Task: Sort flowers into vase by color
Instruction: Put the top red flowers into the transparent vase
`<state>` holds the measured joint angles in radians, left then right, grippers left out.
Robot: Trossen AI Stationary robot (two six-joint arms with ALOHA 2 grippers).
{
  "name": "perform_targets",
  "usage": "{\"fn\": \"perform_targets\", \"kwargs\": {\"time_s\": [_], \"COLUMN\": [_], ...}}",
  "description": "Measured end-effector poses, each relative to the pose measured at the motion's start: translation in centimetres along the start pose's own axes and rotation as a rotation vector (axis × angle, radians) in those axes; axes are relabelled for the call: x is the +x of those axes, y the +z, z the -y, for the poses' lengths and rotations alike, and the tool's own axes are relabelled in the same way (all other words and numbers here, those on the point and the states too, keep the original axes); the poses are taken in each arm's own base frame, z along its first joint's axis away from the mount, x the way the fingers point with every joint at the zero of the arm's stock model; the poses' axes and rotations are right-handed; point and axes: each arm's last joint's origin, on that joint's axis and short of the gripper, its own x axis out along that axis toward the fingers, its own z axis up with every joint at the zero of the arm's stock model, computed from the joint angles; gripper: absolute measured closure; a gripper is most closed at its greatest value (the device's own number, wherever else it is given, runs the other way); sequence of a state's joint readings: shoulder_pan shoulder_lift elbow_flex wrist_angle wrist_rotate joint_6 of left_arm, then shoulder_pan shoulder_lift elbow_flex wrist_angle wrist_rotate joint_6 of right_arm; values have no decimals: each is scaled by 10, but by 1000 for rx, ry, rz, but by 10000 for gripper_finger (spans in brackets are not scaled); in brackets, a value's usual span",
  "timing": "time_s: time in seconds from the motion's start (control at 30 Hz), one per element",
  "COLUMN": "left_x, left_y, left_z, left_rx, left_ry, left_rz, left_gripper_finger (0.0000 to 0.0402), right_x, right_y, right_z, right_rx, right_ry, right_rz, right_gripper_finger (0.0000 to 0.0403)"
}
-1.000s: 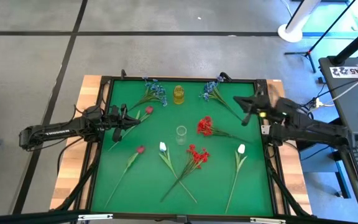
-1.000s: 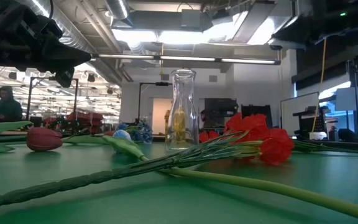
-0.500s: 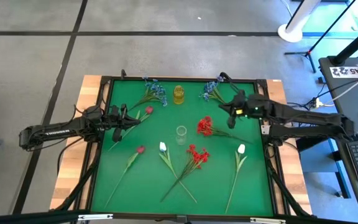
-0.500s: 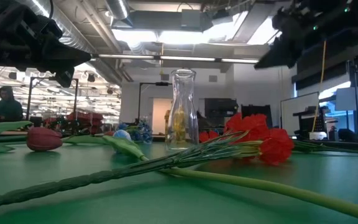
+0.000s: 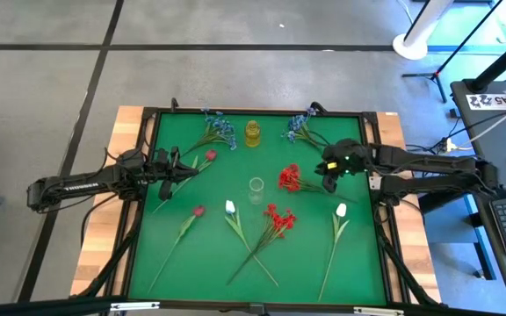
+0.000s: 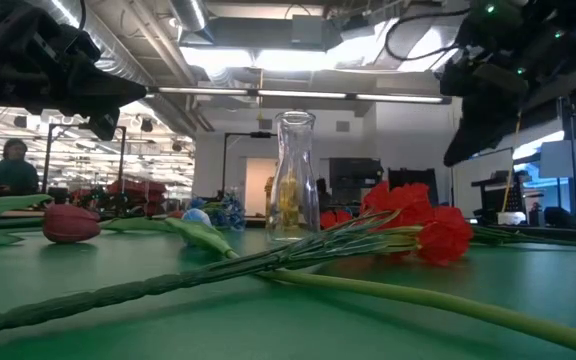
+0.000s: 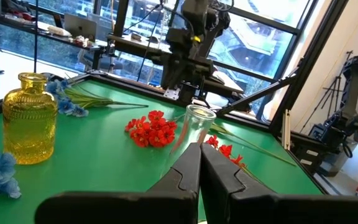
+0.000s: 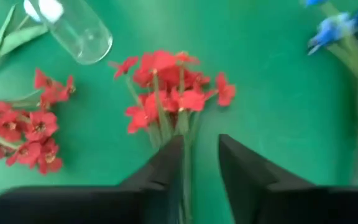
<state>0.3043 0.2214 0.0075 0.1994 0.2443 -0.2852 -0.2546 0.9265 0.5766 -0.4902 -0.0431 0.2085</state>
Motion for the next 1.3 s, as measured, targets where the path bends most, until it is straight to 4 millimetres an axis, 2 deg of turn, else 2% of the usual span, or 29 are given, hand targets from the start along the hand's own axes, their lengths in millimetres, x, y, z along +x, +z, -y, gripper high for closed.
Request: {"fn": "perform_targets", "kwargs": {"time_s": [0.2, 0.3, 0.4, 0.53, 0.73, 0.87, 1.0, 1.13, 1.3], "left_x": [0, 0, 0, 0, 0, 0, 0, 0, 0], "left_y": [0, 0, 0, 0, 0, 0, 0, 0, 0], "left_z": [0, 0, 0, 0, 0, 0, 0, 0, 0], "left_rx": [0, 0, 0, 0, 0, 0, 0, 0, 0], "left_ry": [0, 0, 0, 0, 0, 0, 0, 0, 0], "left_rz": [0, 0, 0, 1, 1, 0, 0, 0, 1], "left_gripper_finger": [401, 401, 401, 401, 401, 401, 401, 401, 401], "right_x": [25, 38, 49, 63, 83, 92, 96, 96, 96], "right_y": [-3, -6, -10, -16, -20, -23, -24, -24, -24], "right_z": [2, 3, 4, -2, -17, -19, -17, -18, -19], "right_rx": [6, 7, 5, -63, -165, -213, -213, -195, -177], "right_ry": [-20, -26, -28, -16, -44, -143, -164, -136, -94], "right_rz": [-117, -179, -244, -308, -296, -300, -311, -310, -311], "right_gripper_finger": [169, 139, 127, 125, 125, 125, 129, 162, 234]}}
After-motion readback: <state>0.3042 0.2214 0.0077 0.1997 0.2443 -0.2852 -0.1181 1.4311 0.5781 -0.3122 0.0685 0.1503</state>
